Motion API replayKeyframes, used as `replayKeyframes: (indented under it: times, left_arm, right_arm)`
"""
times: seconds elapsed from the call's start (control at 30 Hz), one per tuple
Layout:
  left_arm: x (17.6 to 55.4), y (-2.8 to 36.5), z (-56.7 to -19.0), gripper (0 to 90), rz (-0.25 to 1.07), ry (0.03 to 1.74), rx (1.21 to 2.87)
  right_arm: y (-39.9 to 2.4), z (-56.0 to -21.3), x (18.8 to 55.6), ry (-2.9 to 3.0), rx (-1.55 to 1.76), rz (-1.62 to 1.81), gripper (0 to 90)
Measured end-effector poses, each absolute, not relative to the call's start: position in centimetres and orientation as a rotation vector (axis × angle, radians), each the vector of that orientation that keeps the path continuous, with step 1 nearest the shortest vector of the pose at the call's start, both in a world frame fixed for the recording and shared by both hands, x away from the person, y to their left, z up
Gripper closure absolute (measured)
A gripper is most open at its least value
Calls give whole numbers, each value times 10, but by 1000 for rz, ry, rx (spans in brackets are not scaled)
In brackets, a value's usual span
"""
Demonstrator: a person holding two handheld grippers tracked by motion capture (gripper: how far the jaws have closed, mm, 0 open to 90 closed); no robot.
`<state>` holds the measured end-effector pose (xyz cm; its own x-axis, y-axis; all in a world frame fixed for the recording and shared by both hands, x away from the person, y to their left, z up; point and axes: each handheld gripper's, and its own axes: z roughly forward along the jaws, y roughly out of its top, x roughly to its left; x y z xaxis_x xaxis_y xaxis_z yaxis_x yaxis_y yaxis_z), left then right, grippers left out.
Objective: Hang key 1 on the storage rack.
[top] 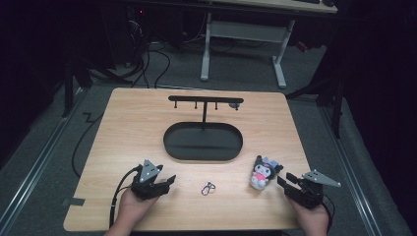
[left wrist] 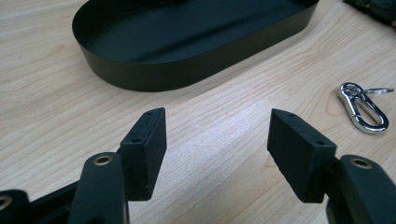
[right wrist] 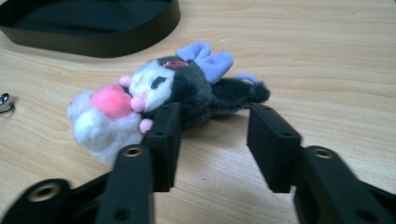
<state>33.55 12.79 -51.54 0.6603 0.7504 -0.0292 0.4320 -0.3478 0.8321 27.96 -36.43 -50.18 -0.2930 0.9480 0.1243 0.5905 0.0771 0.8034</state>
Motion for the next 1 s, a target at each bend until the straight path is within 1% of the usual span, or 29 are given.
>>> replayKeyframes:
  times: [0.03,0.07,0.1,0.13,0.2,0.4,0.63,0.77,1.0]
  left_arm:
    - [336,128,-515,383,457,920,1995]
    - [336,129,-516,381,461,926,1989]
    - [336,129,-516,381,461,926,1989]
    - [336,130,-516,381,462,929,1988]
    - [335,133,-516,379,465,935,1986]
    - [331,141,-517,376,479,959,1974]
    - [323,157,-518,374,500,1014,1952]
    - [315,171,-518,374,522,1054,1943]
    - [308,182,-519,375,537,1089,1925]
  right_arm:
    - [-364,-503,280,1928,1525,1082,647]
    - [-363,-504,281,1947,1523,1053,768]
    - [-363,-504,281,1955,1519,1045,813]
    - [-363,-504,281,1955,1519,1045,813]
    - [-361,-502,283,1974,1480,1026,900]
    - [-354,-505,293,2009,1457,991,900]
    - [-349,-510,316,2026,1436,950,900]
    - [-343,-512,329,2043,1425,983,896]
    - [-329,-513,343,2088,1382,1009,893]
